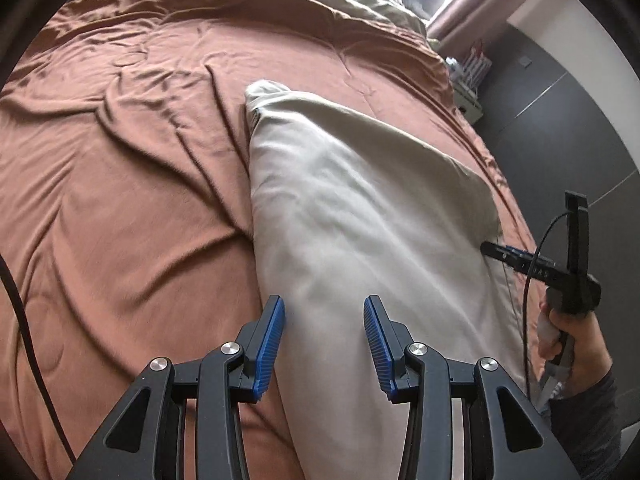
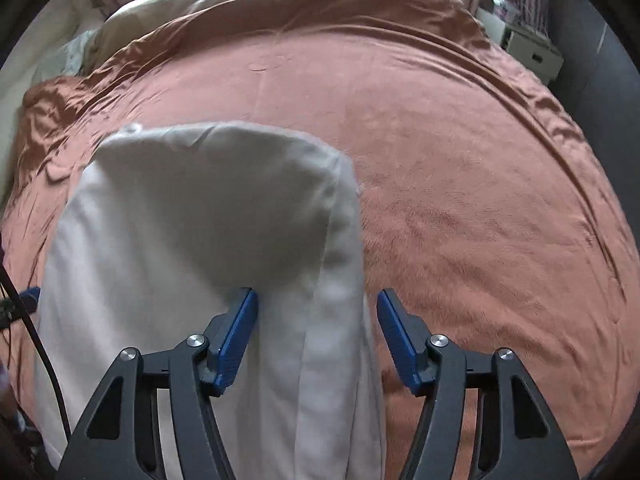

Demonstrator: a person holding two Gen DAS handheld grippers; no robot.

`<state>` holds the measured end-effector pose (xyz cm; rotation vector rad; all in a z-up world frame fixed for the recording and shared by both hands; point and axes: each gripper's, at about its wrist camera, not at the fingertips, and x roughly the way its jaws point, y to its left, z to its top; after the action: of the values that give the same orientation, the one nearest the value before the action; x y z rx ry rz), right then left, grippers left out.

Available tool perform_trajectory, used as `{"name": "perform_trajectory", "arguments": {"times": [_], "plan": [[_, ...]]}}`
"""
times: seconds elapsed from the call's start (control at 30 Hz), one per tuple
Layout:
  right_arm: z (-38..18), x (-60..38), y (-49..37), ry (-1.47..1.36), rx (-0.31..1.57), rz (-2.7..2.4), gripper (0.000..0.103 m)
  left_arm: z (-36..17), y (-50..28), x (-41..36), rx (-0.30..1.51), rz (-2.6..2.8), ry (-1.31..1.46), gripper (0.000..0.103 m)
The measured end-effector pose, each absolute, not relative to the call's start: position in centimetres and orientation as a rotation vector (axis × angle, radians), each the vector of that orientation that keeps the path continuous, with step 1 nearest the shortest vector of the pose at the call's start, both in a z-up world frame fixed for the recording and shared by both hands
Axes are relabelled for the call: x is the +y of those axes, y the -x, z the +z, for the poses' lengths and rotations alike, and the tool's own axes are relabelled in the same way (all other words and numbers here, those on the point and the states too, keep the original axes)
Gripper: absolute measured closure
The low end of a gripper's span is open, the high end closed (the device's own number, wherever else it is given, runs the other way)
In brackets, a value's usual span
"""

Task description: Fold large clothes

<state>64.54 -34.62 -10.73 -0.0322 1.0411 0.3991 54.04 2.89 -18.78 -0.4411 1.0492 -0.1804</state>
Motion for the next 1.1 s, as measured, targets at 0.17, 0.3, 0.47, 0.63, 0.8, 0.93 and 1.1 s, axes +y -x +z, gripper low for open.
{"name": "perform_trajectory", "arguments": {"times": [0.17, 0.3, 0.47, 0.63, 0.8, 0.93, 1.1], "plan": [[-12.4, -33.8, -67.8, 0.022, 1.055, 0.379, 0.043, -19.5, -56.4, 3.3, 1.055, -0.168, 0.409, 0.060], [-12.5, -33.9, -69.0, 0.001, 1.025, 0.346, 0.048, -19.8, -57.8, 3.6, 1.049, -0.167, 0.397, 0.060], [-14.0, -34.0, -70.5, -0.059, 1.056, 0.346, 0.052, -19.9, -59.0, 3.4, 1.041, -0.160, 0.385, 0.060], [-14.1, -34.6, -71.3, -0.097, 1.067, 0.371, 0.051, -19.8, -59.2, 3.3, 1.044, -0.150, 0.383, 0.060], [-13.0, -36.7, -69.4, -0.212, 1.069, 0.526, 0.051, -19.2, -58.4, 3.4, 1.048, -0.160, 0.390, 0.060], [-14.6, -37.5, -68.6, -0.244, 1.153, 0.605, 0.051, -18.6, -58.1, 3.5, 1.044, -0.164, 0.407, 0.060], [-16.2, -39.6, -68.2, -0.280, 1.168, 0.624, 0.042, -18.4, -57.6, 3.0, 1.051, -0.169, 0.392, 0.060]]}}
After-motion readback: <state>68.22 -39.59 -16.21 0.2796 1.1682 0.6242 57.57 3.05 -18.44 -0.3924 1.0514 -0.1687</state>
